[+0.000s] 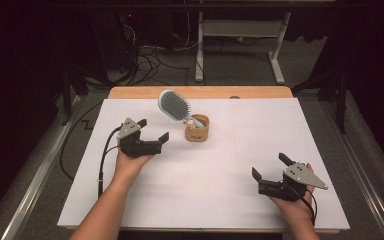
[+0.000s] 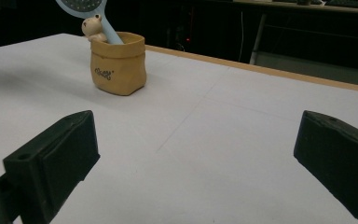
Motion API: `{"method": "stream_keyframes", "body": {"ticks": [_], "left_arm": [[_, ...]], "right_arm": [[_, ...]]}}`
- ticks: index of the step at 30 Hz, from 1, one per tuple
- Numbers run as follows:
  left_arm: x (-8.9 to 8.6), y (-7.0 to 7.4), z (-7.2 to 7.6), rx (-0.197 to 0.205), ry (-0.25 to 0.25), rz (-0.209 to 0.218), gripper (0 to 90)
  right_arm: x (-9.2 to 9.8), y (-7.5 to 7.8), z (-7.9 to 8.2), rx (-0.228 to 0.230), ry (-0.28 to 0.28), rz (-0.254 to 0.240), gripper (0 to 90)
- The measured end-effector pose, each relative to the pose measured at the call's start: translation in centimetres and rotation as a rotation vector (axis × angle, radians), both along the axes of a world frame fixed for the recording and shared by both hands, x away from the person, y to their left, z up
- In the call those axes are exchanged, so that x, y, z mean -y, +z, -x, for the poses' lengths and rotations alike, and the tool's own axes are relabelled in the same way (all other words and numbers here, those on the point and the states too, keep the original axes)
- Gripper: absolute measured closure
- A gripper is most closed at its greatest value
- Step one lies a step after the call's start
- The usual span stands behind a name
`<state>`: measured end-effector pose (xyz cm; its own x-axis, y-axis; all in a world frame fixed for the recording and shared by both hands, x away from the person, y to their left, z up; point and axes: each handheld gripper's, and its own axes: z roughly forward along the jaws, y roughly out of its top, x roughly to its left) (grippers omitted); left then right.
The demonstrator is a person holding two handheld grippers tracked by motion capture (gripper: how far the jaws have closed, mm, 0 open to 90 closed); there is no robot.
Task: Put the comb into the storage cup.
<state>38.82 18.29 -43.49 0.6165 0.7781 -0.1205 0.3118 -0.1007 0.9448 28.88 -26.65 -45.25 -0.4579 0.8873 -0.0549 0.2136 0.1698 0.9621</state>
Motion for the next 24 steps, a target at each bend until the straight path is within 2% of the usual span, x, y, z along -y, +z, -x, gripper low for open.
{"method": "stream_keyframes", "body": {"ticks": [5, 12, 15, 18, 21, 23, 24], "left_arm": [[-1.0, -1.2, 1.4, -0.025, 0.0, -0.012, 0.0], [-2.1, -2.3, 3.7, -0.051, -0.014, 0.012, 0.1], [-2.4, -2.4, 5.2, -0.041, -0.028, -0.007, 0.1], [-2.9, -2.7, 6.6, -0.032, -0.045, -0.003, 0.6], [-3.7, -3.0, 8.1, -0.014, -0.039, -0.014, 0.7], [-4.2, -3.0, 8.9, 0.007, -0.026, -0.057, 0.6], [-4.6, -2.9, 9.3, 0.021, -0.016, -0.066, 0.6]], "right_arm": [[0.0, 0.0, 0.0, -0.002, -0.003, -0.002, 0.2], [0.2, -0.1, 0.1, -0.006, -0.01, -0.007, 0.2], [0.1, -0.1, 0.1, -0.006, -0.01, -0.005, 0.2], [0.1, -0.1, 0.1, -0.004, -0.008, 0.001, 0.2], [0.0, -0.2, 0.0, -0.007, -0.009, 0.003, 0.2], [0.1, -0.2, 0.0, -0.011, -0.013, 0.003, 0.2], [0.1, -0.2, 0.0, -0.013, -0.015, 0.001, 0.2]]}}
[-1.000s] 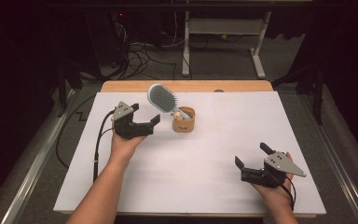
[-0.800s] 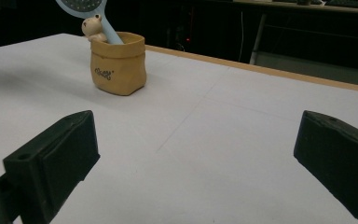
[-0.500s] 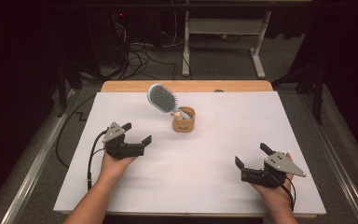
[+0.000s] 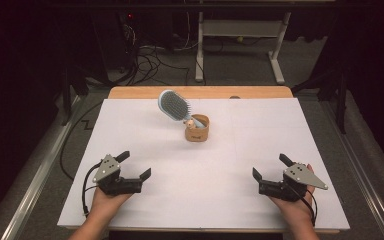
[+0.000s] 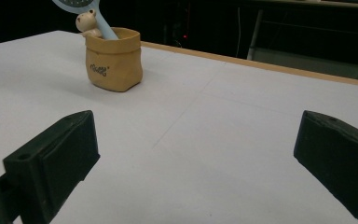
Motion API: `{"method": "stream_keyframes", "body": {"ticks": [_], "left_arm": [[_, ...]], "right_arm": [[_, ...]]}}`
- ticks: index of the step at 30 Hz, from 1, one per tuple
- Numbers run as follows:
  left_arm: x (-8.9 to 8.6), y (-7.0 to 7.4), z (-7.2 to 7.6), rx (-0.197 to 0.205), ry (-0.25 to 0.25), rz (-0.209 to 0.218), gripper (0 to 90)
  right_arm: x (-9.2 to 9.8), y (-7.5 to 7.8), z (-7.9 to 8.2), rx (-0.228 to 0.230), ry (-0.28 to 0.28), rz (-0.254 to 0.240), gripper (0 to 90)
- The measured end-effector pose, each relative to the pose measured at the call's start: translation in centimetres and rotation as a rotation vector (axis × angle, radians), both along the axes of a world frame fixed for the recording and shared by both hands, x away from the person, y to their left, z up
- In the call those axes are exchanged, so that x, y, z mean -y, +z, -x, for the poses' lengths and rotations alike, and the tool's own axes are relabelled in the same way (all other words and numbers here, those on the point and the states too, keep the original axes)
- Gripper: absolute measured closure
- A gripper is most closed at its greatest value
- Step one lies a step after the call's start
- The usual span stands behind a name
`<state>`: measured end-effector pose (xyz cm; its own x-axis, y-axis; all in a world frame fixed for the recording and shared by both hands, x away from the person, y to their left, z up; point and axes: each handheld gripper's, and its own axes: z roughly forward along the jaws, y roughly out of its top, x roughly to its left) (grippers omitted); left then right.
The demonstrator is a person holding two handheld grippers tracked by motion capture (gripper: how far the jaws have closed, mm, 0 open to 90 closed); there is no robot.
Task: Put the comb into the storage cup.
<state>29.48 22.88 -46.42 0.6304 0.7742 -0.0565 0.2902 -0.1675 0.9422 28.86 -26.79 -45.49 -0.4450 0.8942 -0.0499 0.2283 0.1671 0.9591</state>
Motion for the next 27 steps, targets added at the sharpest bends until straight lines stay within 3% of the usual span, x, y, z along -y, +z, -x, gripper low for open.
{"method": "stream_keyframes", "body": {"ticks": [3, 7, 12, 17, 27], "left_arm": [[-1.4, 0.3, 1.0, 0.009, 0.021, 0.027, 0.6], [-3.1, 1.0, 2.3, 0.057, 0.051, 0.052, 0.6], [-4.3, 1.9, 2.6, 0.105, 0.077, 0.089, 0.6], [-4.3, 1.3, 1.9, 0.087, 0.069, 0.061, 0.0], [-3.4, 1.1, 1.4, 0.08, 0.066, 0.054, 0.0]], "right_arm": [[0.2, 0.0, 0.0, -0.004, -0.012, -0.009, 0.2], [0.3, 0.1, 0.3, -0.003, -0.026, -0.017, 0.2], [0.0, 0.2, 0.7, -0.006, -0.029, -0.015, 0.2], [-0.4, 0.4, 1.2, -0.001, -0.018, -0.014, 0.2], [-0.4, 0.0, 1.3, -0.004, 0.003, -0.012, 0.2]]}}
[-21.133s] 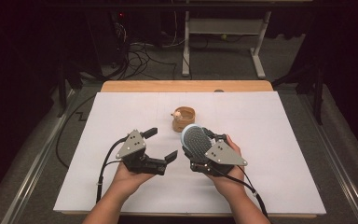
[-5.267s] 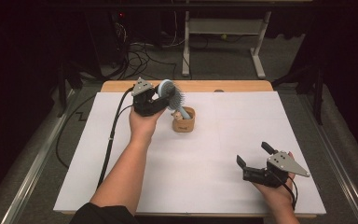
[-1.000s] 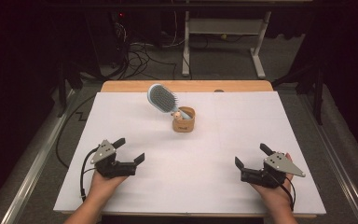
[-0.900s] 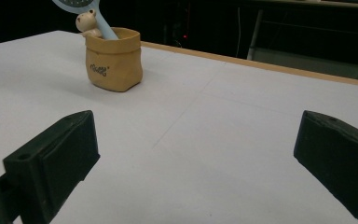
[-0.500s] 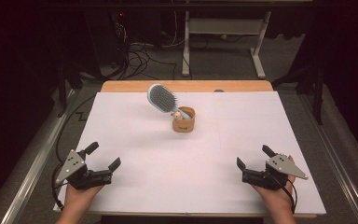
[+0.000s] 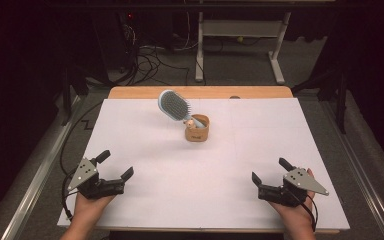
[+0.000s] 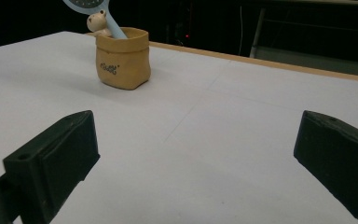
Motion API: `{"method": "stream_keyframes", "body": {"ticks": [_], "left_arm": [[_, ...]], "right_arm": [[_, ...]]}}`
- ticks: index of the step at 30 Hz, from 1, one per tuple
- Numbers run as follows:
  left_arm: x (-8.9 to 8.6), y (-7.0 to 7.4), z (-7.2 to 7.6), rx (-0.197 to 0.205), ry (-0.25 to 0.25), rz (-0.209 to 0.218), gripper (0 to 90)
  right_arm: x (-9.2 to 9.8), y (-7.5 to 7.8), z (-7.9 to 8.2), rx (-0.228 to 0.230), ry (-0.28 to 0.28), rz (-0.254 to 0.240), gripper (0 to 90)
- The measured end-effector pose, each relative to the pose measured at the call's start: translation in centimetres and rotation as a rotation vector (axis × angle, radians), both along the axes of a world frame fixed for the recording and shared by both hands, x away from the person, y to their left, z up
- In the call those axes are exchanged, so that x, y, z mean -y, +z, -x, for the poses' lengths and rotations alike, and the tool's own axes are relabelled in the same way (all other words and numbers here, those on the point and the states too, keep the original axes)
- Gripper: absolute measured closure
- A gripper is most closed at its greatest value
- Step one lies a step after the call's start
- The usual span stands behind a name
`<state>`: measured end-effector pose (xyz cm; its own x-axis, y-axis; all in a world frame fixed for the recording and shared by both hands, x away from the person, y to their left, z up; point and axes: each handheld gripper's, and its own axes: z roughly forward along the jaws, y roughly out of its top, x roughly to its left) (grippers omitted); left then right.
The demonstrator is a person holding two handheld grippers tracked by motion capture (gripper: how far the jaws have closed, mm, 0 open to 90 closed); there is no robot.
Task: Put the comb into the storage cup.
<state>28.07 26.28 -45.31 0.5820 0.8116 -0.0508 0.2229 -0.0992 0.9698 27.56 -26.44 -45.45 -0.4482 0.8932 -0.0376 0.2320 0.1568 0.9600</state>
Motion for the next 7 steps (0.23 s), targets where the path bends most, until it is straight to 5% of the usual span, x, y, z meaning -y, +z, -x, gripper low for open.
{"method": "stream_keyframes", "body": {"ticks": [7], "left_arm": [[-0.23, -0.12, 0.04, -0.003, -0.001, 0.003, 0.0]], "right_arm": [[0.29, 0.08, -0.11, 0.007, -0.001, 0.007, 0.2]]}}
